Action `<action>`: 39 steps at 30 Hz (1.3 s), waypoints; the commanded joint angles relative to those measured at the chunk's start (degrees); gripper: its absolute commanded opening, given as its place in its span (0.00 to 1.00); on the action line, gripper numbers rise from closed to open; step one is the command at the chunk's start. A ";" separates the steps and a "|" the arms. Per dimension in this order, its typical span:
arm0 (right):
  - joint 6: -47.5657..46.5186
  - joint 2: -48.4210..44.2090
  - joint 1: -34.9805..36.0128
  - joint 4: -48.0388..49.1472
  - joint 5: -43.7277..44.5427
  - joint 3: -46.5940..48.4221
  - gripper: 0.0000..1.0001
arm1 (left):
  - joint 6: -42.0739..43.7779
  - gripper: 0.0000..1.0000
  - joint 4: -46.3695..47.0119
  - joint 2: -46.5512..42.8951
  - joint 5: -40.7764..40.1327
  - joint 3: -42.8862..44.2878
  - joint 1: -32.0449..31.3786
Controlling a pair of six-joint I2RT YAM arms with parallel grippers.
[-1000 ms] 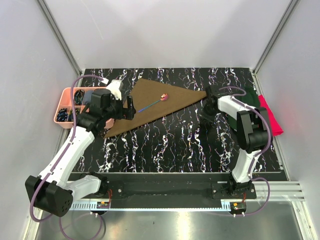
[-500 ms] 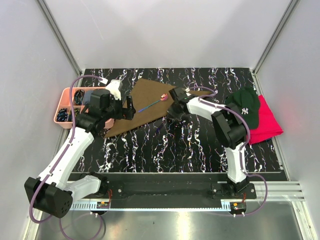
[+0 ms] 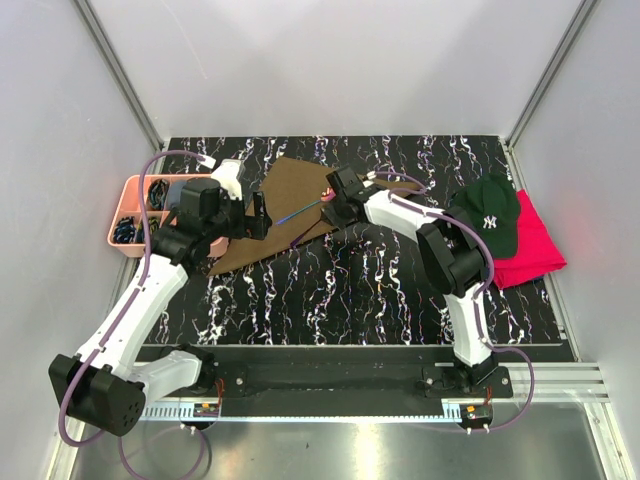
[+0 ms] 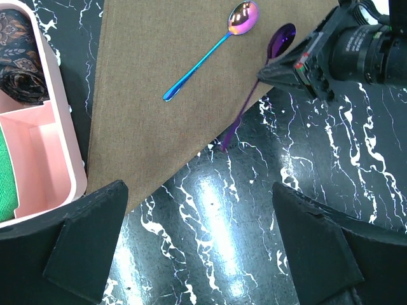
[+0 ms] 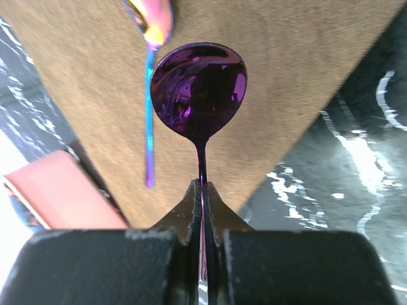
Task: Fold the napkin, place the utensils inside, and roll it up
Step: Place the utensil onto the napkin
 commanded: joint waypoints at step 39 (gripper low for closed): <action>16.52 10.30 1.52 3.02 4.68 8.08 0.00 | -0.22 0.99 2.73 -1.79 1.73 0.02 -1.27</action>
